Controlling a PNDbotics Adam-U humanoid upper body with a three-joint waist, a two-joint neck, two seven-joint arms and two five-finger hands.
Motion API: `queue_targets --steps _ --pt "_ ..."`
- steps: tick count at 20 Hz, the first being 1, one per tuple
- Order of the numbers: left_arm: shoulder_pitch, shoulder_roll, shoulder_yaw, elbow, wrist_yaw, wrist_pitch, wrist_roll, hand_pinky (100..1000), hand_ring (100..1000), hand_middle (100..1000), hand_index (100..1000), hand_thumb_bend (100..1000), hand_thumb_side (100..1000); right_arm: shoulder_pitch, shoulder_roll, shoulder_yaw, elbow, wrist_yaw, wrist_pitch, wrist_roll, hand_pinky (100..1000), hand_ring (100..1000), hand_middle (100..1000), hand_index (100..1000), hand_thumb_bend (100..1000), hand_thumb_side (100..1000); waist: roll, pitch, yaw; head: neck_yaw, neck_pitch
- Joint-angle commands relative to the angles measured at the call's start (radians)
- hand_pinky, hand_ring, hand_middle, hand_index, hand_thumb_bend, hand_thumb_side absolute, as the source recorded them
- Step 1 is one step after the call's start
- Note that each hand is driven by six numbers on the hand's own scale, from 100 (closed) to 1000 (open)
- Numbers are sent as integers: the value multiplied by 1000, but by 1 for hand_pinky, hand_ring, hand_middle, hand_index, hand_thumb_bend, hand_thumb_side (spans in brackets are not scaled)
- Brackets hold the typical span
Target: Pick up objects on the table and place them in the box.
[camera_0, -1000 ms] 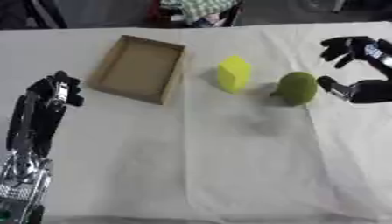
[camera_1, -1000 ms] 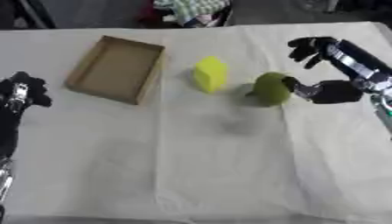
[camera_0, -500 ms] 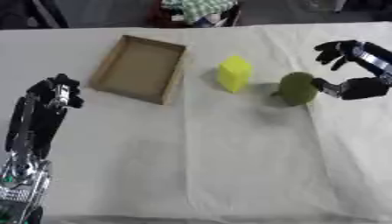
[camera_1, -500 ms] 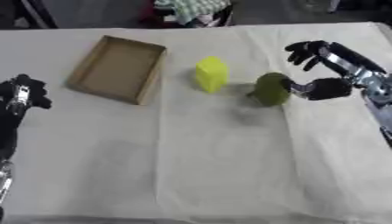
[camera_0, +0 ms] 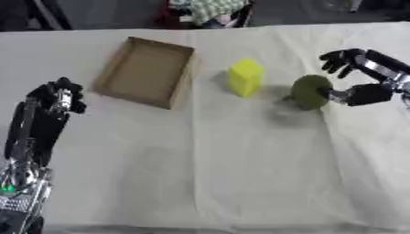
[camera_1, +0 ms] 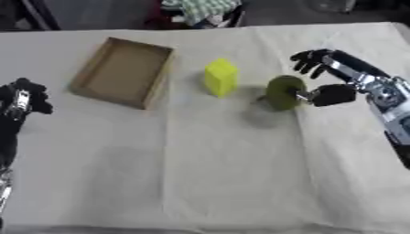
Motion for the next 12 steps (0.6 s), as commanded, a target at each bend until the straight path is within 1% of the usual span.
queue_targets --steps 1,9,12 --pt "-12 15 0 -12 3 -2 -4 527 484 483 601 100 679 -27 -11 -2 19 27 -9 13 673 760 736 912 346 482 -1 -13 1 -4 5" --pt "-13 13 -2 -12 3 -2 -6 527 485 484 601 100 680 -48 11 -2 74 74 -25 10 675 761 739 913 346 483 1 -14 4 -7 5" --pt "-14 12 -3 -12 3 -1 -7 527 485 484 601 100 680 -53 22 -4 114 104 -17 17 679 764 742 910 347 463 4 -16 7 -10 5"
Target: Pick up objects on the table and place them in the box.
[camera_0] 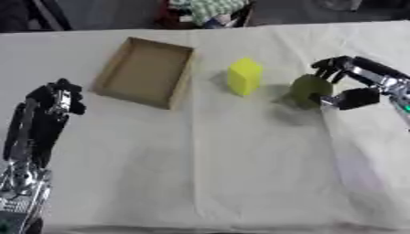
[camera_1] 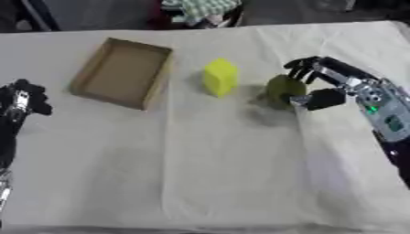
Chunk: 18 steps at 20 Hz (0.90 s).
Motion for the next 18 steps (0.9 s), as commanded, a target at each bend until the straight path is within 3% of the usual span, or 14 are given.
queue_targets --steps 1,4,7,14,18 --pt "-14 12 -1 -12 3 -2 -3 527 486 485 601 100 680 -23 -7 -9 35 42 0 4 680 764 738 896 339 447 0 -16 2 -4 5" --pt "-14 12 -1 -12 3 -1 -3 527 486 485 601 100 680 -27 0 -14 62 77 -12 -2 679 762 714 880 325 423 0 -17 3 -4 5" --pt "-14 12 -2 -12 2 -1 -4 527 486 485 601 100 680 -29 2 -19 73 100 -23 -18 669 746 655 806 283 360 0 -17 2 -4 5" --pt "-13 11 -2 -12 3 -1 -5 526 487 486 601 100 680 -38 3 -30 65 141 -44 -121 598 618 381 486 100 146 1 -19 1 -6 5" --pt "-14 12 -2 -13 4 -2 -4 526 487 486 600 100 680 -45 0 -30 30 150 -60 -194 565 572 286 386 100 101 1 -20 1 -6 5"
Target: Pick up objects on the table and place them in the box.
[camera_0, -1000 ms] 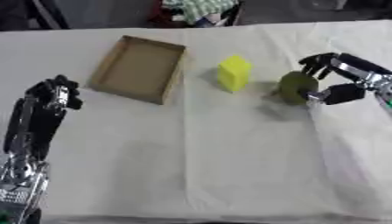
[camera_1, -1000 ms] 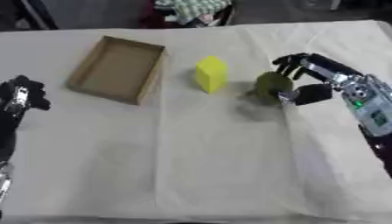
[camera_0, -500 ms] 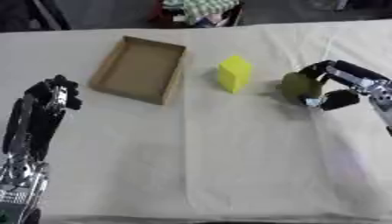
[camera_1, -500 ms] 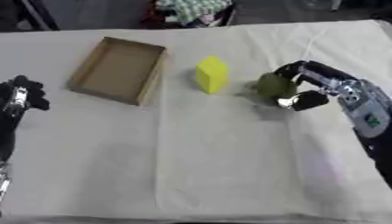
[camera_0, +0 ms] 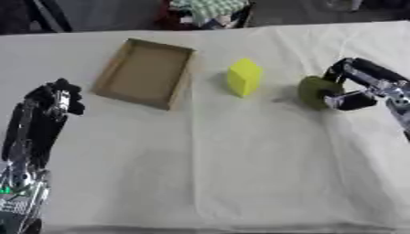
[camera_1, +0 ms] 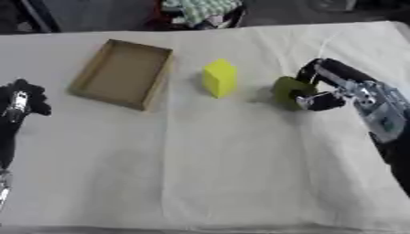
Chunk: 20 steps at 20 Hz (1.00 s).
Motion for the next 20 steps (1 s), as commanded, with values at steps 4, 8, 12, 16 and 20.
queue_targets --steps 4,8,12,16,20 --pt "-12 12 -3 -13 3 -1 -3 526 487 486 600 100 680 -37 -25 8 -77 1 -19 -104 560 566 274 374 100 104 -2 -17 0 -5 5" --pt "-11 12 -6 -13 4 -1 -5 525 487 487 600 100 680 -93 -38 26 -137 -27 -24 -110 562 565 272 372 100 100 -2 -18 5 -8 5" --pt "-14 11 -17 -12 6 -1 -14 525 488 487 599 100 681 -180 -38 37 -160 -48 -19 -95 566 564 275 375 100 100 -4 -17 21 -16 5" --pt "-22 8 -36 -11 10 -1 -32 525 488 487 599 100 682 -272 -13 48 -121 -42 -18 -77 572 567 283 381 100 100 -5 -14 46 -35 5" --pt "-34 6 -61 -9 13 -1 -57 525 488 488 599 100 686 -354 29 52 -58 -9 -36 -51 578 569 289 387 100 100 -8 -7 78 -67 5"
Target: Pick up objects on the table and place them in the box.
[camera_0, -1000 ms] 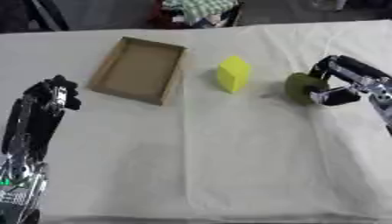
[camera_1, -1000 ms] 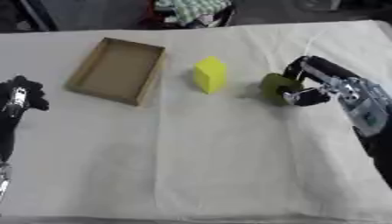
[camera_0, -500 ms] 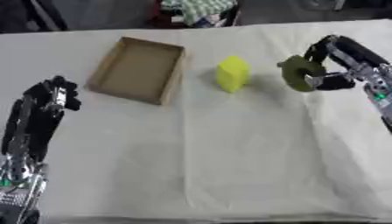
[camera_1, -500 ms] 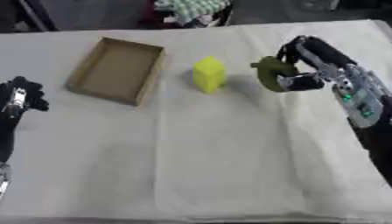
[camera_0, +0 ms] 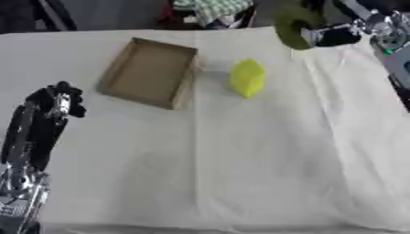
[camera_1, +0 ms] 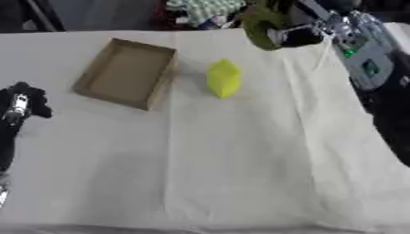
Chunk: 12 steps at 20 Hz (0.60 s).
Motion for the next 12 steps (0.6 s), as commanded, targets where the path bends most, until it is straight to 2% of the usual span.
queue_targets --steps 1,7,12 --pt "-19 7 -16 -8 5 -1 -21 525 488 488 599 100 686 -62 16 -7 39 27 -14 18 578 570 290 388 100 100 -3 -12 11 -24 4" --pt "-55 -6 -64 -4 12 -3 -70 525 489 489 599 100 690 -151 98 -33 152 86 -29 52 583 577 304 405 100 128 -15 2 105 -112 -19" --pt "-78 -24 -94 0 20 -3 -99 525 490 489 598 100 692 -198 162 -80 276 142 -11 93 585 583 312 416 100 147 -17 16 183 -184 -33"
